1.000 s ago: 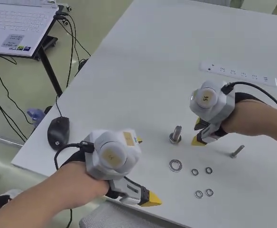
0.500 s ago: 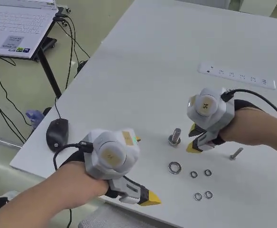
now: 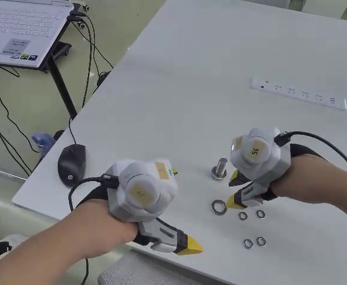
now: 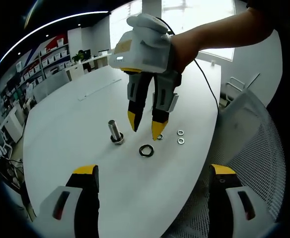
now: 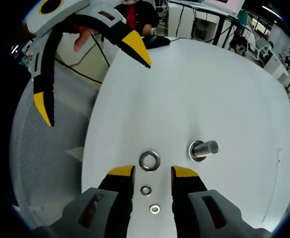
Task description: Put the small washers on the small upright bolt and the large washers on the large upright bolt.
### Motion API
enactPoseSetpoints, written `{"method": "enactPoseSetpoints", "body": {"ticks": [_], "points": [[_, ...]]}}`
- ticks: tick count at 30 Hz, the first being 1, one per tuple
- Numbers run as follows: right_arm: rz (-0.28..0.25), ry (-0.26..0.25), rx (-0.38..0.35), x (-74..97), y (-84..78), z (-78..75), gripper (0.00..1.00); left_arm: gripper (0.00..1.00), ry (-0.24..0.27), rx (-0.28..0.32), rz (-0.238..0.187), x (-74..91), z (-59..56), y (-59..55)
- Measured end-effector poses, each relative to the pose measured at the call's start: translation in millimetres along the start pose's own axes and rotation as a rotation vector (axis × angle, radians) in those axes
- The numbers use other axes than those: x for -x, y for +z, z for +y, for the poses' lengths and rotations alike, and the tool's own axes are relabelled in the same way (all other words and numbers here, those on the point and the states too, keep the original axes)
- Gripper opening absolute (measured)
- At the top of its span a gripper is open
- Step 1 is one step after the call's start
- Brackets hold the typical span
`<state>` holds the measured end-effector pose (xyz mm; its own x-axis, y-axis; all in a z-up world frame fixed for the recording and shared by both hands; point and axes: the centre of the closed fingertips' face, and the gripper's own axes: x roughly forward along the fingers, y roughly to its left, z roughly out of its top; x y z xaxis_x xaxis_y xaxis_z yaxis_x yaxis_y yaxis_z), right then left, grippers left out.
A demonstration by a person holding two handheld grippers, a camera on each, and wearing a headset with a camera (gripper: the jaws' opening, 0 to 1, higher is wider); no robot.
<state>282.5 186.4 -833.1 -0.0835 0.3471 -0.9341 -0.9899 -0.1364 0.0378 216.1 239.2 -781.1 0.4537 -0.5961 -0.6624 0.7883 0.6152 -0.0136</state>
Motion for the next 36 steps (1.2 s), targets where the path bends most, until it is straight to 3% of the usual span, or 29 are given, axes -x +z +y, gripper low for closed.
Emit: {"method": "enactPoseSetpoints", "body": {"ticks": [17,36], "points": [[0.041,-0.009,0.036,-41.5,-8.0,9.5,0.33,0.9,0.002,0.006,-0.009,0.9,1.2,-2.1],[0.039,-0.03,0.043,-47.0,-8.5,5.8,0.3,0.9,-0.008,0.005,0.006,0.4,-1.5,-7.0]]}}
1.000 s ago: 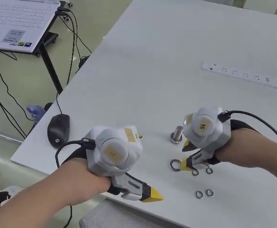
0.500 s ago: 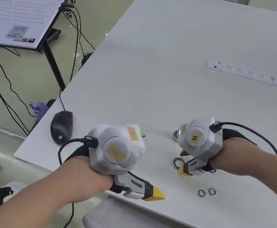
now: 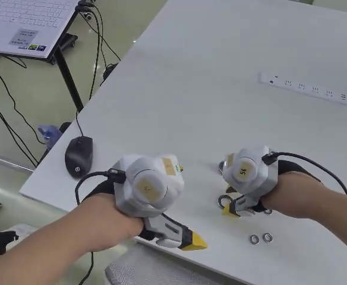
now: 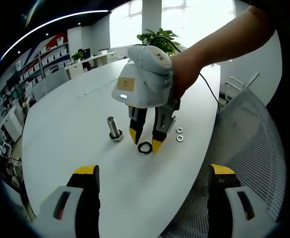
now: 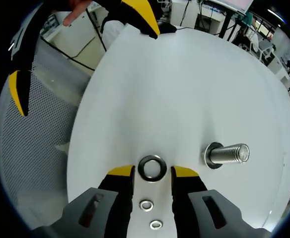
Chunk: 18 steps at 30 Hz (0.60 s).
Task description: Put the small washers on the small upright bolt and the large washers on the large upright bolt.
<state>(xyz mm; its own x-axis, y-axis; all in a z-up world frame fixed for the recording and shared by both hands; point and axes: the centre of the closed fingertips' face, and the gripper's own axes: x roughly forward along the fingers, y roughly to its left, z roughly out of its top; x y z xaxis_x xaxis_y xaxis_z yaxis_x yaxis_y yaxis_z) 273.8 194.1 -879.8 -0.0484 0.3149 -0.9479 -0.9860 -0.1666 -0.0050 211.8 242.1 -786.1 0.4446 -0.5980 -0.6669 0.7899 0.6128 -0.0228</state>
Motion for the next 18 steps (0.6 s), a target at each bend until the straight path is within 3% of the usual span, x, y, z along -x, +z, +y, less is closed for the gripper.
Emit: {"method": "enactPoseSetpoints", "body": {"ticks": [10,18], "points": [[-0.015,-0.001,0.004,1.1,0.2,0.6,0.28,0.89,0.004,0.003,-0.006,0.3,1.3,0.7],[0.038,0.004,0.012,-0.4,1.2,0.3,0.24,0.89,0.002,-0.001,-0.007,0.6,0.8,2.3]]}}
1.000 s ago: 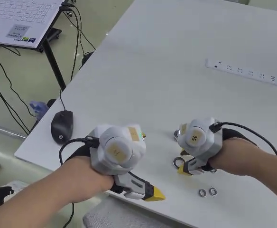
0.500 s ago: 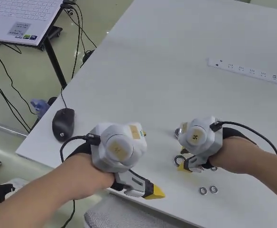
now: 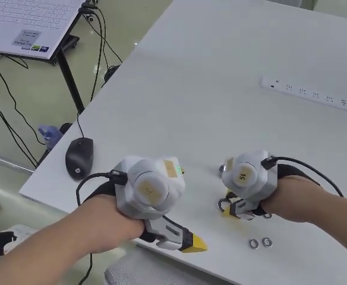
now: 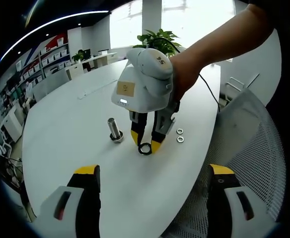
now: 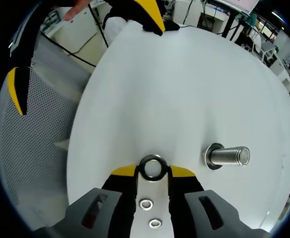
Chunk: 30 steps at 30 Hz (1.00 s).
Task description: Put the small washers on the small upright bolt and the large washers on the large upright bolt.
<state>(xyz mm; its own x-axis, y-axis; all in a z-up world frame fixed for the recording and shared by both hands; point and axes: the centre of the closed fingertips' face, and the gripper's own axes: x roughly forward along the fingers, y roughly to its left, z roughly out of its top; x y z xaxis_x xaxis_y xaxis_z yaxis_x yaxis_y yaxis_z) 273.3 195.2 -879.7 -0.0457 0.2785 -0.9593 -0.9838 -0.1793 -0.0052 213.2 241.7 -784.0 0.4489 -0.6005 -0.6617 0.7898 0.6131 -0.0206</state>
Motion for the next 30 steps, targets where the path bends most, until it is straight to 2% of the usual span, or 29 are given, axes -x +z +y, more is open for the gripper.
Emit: {"method": "enactPoseSetpoints", "body": {"ticks": [3,6,14,21,30], "points": [[0.042,-0.002,-0.021,-0.1,0.0,-0.5,0.23,0.88,0.002,0.001,0.001,0.9,1.8,0.1],[0.071,-0.003,-0.003,-0.5,0.4,-0.2,0.22,0.88,0.003,-0.002,0.002,1.5,2.2,0.8],[0.021,0.004,-0.016,2.0,-1.0,-0.5,0.2,0.87,0.0,-0.006,0.005,2.1,0.6,1.3],[0.022,0.015,-0.027,5.8,-1.0,-2.8,0.2,0.87,0.0,-0.006,0.006,2.3,1.3,1.3],[0.035,0.033,-0.057,26.8,-8.7,-6.2,0.2,0.87,0.001,-0.005,0.003,0.1,2.7,2.5]]}}
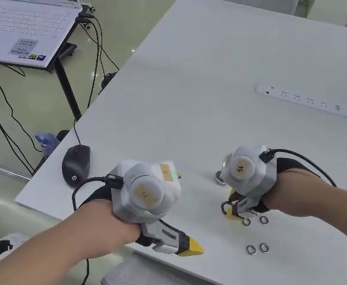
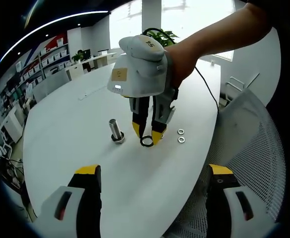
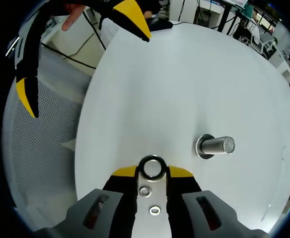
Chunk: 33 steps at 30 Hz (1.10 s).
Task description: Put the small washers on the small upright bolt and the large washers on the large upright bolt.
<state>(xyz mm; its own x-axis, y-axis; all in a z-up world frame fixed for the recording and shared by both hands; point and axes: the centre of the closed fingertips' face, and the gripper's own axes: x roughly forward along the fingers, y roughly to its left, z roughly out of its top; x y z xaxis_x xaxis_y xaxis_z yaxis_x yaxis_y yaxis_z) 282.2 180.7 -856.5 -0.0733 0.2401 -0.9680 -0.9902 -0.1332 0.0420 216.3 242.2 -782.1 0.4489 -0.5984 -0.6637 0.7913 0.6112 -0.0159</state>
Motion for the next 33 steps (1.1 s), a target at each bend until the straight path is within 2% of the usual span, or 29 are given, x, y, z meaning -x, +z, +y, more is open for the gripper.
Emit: {"method": "enactPoseSetpoints", "body": {"ticks": [8,20,33], "points": [[0.008,-0.014,-0.023,18.9,-8.4,-7.4,0.21,0.88,-0.004,-0.003,0.008,-2.5,-1.0,-2.2],[-0.013,-0.051,-0.061,46.3,-8.0,-26.0,0.21,0.88,-0.007,-0.004,0.01,-4.5,-2.2,-1.6],[-0.041,-0.087,-0.075,63.3,7.1,-50.6,0.21,0.87,-0.003,0.009,-0.001,-5.5,-1.2,-0.8]]}}
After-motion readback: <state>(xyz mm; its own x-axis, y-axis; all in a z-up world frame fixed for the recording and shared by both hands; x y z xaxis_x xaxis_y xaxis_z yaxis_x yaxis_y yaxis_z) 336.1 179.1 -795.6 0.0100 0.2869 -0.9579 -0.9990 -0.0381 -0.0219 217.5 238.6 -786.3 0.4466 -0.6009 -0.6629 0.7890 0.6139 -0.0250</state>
